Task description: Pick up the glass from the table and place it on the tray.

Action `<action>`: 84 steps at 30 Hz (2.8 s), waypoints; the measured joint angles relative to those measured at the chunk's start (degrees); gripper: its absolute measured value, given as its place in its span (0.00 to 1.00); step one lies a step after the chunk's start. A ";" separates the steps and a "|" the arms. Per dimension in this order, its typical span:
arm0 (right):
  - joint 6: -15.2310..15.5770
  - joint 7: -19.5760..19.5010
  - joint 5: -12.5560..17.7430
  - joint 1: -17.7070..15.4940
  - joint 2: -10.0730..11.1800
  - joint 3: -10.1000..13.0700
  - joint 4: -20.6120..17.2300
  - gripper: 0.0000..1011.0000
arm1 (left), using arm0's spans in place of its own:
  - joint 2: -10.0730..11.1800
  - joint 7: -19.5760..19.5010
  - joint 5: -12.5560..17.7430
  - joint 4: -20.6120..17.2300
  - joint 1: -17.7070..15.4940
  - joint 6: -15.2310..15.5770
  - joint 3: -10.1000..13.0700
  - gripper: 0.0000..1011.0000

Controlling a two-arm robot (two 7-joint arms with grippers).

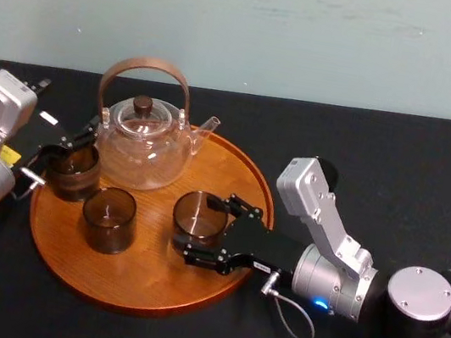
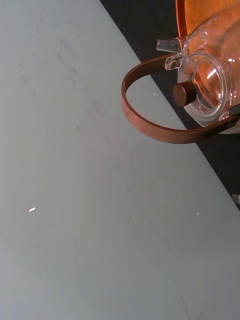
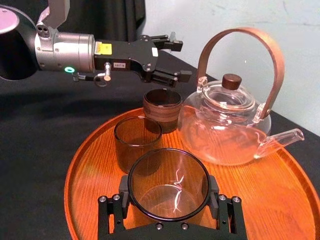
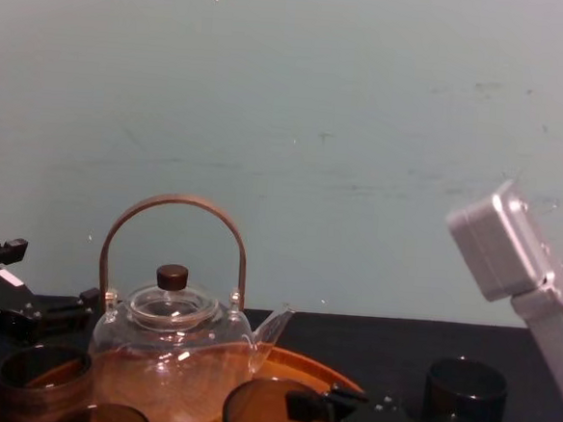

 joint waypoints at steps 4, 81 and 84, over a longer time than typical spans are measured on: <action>0.00 -0.03 -0.34 0.21 -0.30 -0.37 0.73 0.89 | 0.00 0.00 0.00 0.00 0.00 0.00 0.00 0.99; -7.63 -0.23 5.49 -12.01 10.77 9.16 -13.88 0.99 | 0.00 0.00 0.00 0.00 0.00 0.00 0.00 0.99; -8.11 -0.49 6.02 -13.40 11.47 10.32 -13.94 0.99 | 0.00 0.00 0.00 0.01 0.00 0.00 0.00 0.99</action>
